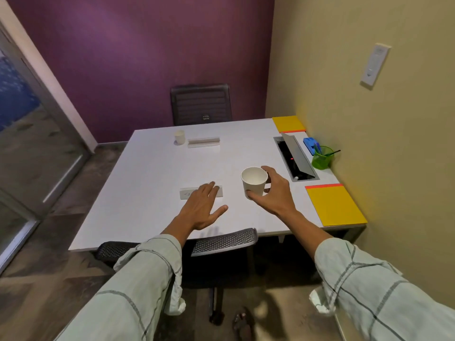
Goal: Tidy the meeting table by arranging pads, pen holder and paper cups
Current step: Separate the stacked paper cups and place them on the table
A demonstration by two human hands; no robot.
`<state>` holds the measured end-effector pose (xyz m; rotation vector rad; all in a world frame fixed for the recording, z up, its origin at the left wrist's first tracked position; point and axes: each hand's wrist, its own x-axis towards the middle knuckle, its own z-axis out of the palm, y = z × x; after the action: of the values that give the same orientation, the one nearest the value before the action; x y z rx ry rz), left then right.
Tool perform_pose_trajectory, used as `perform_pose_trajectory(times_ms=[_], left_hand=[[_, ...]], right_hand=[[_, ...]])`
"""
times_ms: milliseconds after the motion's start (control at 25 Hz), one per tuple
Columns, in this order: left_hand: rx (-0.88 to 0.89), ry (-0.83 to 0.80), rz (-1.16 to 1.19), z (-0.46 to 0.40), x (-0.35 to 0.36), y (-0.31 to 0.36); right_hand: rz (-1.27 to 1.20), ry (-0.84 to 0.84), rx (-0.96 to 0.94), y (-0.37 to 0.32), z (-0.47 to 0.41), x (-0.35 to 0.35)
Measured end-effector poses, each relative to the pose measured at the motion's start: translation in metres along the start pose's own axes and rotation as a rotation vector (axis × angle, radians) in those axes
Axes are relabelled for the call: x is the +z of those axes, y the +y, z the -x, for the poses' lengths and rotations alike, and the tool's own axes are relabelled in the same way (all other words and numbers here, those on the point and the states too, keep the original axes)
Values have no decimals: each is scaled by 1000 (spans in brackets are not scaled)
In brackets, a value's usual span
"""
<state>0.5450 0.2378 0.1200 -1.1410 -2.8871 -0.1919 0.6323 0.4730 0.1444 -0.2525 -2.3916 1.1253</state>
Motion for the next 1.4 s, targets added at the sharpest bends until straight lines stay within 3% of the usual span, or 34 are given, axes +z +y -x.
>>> perform_pose_trajectory(times_ms=[240,760,1400], left_hand=[[-43,-41,-35,-89,19,-44],[-106,-203,-73,-155,103,-58],[-327,-302,29,-189,170,-65]], right_hand=[[60,-102,68,46,-69,38],[140,-400,240,129,-134,125],[-11,-513,300,191,-169,185]])
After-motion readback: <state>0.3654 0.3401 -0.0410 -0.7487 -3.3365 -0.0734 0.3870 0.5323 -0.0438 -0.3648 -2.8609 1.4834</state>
